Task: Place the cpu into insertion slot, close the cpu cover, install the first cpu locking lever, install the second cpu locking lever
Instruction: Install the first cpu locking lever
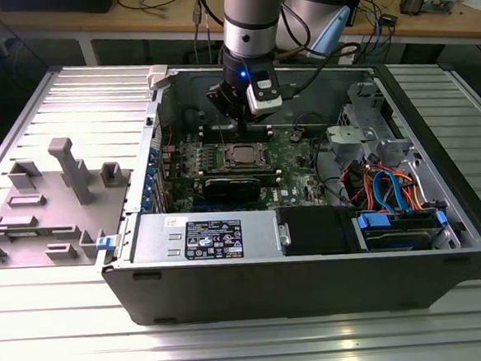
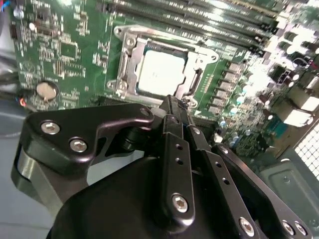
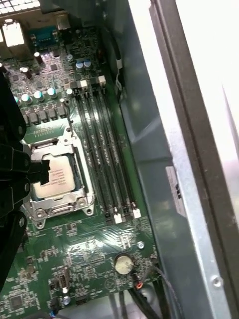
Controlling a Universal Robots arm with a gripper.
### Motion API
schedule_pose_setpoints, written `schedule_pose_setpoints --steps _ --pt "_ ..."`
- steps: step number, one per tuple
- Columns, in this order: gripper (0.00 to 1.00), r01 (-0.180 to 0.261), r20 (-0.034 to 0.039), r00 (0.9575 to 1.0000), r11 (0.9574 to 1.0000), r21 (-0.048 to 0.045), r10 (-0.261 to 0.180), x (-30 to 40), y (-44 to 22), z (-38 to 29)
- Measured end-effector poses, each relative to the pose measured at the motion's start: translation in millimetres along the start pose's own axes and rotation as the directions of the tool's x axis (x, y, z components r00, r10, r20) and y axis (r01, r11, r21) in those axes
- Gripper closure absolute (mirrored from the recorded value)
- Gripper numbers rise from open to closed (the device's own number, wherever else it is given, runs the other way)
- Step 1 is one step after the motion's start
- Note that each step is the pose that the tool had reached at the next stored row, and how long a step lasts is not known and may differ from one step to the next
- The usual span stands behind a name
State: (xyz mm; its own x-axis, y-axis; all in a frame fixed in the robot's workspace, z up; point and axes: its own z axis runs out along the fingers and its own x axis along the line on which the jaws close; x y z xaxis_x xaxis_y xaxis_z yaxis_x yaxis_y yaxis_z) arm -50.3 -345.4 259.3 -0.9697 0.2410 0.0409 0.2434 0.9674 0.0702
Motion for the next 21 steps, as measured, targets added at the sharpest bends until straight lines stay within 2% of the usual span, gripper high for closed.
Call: schedule_pose_setpoints --steps 2,5,6,9,11,16,21 --pt "0.89 0.014 0.0082 0.9999 0.9999 -0.0016 -0.014 -0.1 0.0 0.2" --pt "0.89 0.032 0.0301 0.9990 0.9995 -0.0064 -0.032 -0.1 -0.1 0.7" --pt "0.89 0.040 0.0344 0.9986 0.9992 -0.0072 -0.040 -0.1 -0.1 0.9" --pt "0.89 0.089 0.0321 0.9956 0.9960 -0.0058 -0.089 -0.1 -0.1 1.4" --pt "0.89 0.148 0.0278 0.9887 0.9891 -0.0024 -0.147 -0.1 -0.2 2.0" --pt "0.89 0.220 0.0221 0.9752 0.9754 0.0002 -0.220 -0.1 -0.3 2.6" --pt "0.89 0.225 0.0218 0.9741 0.9743 0.0002 -0.225 0.3 -0.3 2.7"
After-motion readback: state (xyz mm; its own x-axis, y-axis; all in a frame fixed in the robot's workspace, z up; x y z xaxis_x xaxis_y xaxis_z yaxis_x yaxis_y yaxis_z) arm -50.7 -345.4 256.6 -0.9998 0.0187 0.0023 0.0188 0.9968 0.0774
